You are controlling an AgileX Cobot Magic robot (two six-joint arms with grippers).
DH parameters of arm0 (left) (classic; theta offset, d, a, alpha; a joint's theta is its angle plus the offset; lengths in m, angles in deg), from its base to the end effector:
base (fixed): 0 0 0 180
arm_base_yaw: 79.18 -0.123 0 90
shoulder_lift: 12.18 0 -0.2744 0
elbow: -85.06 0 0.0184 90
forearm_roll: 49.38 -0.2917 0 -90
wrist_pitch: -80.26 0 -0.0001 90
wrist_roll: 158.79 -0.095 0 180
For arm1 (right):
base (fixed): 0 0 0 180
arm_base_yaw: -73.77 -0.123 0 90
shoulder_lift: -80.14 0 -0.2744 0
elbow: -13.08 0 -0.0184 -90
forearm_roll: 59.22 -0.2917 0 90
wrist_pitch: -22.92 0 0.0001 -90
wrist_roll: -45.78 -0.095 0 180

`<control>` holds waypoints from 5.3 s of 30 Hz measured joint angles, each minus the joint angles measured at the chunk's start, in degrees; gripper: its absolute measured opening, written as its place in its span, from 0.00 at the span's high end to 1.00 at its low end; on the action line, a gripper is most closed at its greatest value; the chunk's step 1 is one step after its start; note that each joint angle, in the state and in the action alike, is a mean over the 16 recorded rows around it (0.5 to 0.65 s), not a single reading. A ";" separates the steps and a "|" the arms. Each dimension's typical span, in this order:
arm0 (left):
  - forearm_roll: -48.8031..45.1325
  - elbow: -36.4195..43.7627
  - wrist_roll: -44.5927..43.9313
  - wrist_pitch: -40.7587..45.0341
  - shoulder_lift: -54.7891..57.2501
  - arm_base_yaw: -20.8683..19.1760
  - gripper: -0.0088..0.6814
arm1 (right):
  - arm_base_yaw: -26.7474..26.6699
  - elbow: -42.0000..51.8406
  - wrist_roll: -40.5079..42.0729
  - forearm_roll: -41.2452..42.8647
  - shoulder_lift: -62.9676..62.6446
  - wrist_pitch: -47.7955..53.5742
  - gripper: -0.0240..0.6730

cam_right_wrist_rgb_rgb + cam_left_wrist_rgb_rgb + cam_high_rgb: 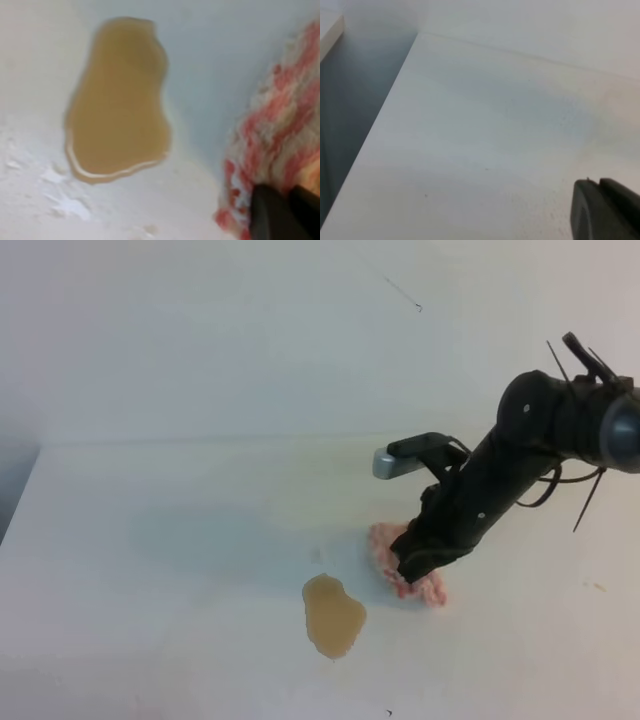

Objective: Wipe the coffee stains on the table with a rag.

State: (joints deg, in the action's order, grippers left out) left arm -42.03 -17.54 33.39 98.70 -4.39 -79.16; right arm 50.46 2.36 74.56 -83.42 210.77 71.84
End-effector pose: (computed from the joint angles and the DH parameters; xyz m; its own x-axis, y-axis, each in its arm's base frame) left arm 0.1095 -0.0039 0.1808 -0.2334 -0.3278 -0.9155 -0.0390 0.9439 -0.3280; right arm 0.4128 0.2099 0.1140 -0.7765 -0.5557 -0.2970 -0.6242 0.7428 0.2423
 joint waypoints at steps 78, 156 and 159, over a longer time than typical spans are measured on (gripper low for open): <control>-0.01 -0.49 0.01 0.17 0.30 0.05 0.99 | -3.02 -9.01 -6.54 2.37 5.30 5.34 0.97; 0.02 1.13 -0.02 -0.39 -0.70 -0.04 0.99 | 7.47 29.34 1.03 2.55 -68.48 -13.34 0.97; 0.02 0.97 -0.01 -0.33 -0.60 -0.04 0.99 | 8.10 32.36 0.18 6.78 -74.57 -18.01 0.97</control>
State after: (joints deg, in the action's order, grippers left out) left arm -42.01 -16.56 33.37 98.37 -4.99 -79.20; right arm 58.55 34.72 74.74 -76.64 136.21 53.83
